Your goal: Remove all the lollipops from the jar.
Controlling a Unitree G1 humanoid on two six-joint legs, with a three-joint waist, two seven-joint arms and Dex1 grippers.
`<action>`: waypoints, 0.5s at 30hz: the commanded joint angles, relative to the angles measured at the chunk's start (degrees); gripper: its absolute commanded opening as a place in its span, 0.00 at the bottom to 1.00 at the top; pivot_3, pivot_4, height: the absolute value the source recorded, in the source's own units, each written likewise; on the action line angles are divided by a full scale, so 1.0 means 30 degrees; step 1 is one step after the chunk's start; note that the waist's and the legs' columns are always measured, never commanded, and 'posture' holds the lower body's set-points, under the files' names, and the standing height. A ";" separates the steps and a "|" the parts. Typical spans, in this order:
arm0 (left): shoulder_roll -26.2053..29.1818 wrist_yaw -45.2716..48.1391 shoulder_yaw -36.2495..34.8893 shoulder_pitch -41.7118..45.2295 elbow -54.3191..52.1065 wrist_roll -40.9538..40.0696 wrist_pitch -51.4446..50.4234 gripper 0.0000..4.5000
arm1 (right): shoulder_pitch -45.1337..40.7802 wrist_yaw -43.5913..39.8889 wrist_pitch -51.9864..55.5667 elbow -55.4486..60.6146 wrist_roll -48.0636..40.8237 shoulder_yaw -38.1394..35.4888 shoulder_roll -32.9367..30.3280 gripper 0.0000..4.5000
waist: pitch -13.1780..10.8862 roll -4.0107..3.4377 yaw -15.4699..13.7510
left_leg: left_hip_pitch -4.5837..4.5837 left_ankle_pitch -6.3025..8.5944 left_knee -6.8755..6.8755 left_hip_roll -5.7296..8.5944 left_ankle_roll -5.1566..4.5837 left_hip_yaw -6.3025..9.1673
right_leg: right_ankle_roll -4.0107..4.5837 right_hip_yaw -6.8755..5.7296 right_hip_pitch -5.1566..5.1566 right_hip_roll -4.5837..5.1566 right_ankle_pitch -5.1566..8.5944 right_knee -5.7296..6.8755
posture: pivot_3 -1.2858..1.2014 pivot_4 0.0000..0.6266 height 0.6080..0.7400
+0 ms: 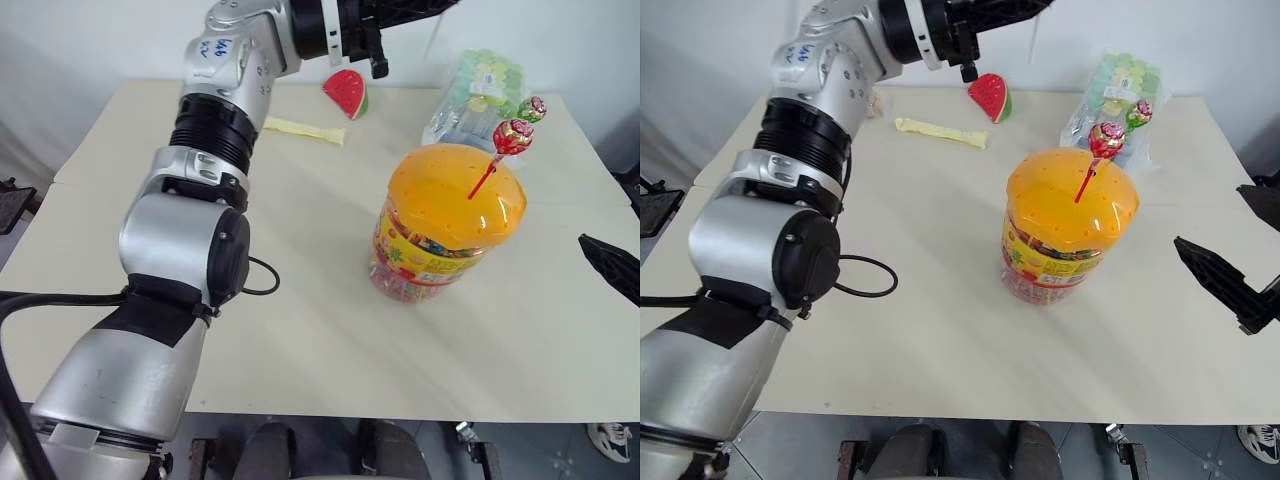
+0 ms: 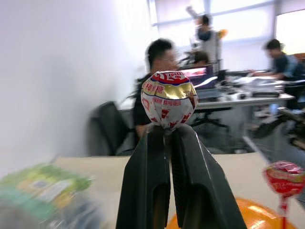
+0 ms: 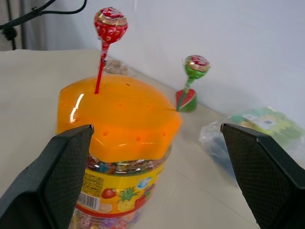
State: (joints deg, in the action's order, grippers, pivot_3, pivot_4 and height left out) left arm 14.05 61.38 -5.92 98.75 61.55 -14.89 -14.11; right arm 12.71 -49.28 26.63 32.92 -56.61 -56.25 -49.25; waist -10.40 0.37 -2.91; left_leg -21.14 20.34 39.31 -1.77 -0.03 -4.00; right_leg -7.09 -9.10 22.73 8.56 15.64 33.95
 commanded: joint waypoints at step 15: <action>0.9791 -0.4309 0.6375 -1.1658 -1.0378 0.6340 -1.7569 0.01 | -0.0513 -0.3619 0.0779 -0.1913 0.0362 0.1346 -0.2072 1.00 | -0.0055 0.0094 0.0403 | -0.0013 -0.0002 0.0020 -0.0006 0.0005 -0.0010 | -0.0001 0.0033 0.0030 0.0000 0.0001 0.0032 | 0.52 0.24 1.00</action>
State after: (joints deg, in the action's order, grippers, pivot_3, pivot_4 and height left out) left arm 41.71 49.31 12.67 63.71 34.14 2.92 -63.48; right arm 11.84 -59.77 29.32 27.27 -55.47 -51.83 -54.62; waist -10.56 0.65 -1.70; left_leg -21.19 20.34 39.42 -1.79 -0.02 -4.00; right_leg -7.09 -9.02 22.81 8.57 15.64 34.07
